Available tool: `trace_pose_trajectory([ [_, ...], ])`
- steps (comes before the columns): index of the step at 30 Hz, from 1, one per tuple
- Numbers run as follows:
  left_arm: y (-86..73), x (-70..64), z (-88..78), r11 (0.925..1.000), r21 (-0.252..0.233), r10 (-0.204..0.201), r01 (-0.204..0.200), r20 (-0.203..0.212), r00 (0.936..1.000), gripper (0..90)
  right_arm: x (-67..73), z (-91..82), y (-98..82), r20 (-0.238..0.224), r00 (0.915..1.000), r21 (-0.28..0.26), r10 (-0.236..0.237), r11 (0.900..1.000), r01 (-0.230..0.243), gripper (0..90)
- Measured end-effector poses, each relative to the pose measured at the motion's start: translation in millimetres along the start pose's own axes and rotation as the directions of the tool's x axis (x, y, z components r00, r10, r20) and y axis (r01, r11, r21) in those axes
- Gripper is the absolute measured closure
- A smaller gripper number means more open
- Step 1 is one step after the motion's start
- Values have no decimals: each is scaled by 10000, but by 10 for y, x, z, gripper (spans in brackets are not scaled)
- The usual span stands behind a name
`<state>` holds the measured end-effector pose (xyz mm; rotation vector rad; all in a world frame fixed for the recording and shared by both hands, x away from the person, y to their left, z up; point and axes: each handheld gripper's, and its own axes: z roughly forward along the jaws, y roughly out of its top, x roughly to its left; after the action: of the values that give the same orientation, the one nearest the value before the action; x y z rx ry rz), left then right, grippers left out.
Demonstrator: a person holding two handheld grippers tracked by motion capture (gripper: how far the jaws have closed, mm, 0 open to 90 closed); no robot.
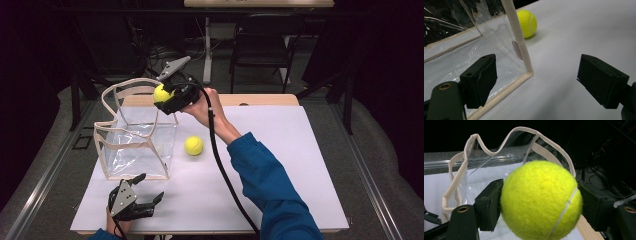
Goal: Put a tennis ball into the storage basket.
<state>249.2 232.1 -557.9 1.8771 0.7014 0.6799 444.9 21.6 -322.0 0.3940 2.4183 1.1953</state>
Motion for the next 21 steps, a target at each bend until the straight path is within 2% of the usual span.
trace_pose_trajectory([
  [21,0,3,0,10000,-72,-64,65,48,10000,159,77,157,185,-170,9995,37,-251,9997,251,259],
])
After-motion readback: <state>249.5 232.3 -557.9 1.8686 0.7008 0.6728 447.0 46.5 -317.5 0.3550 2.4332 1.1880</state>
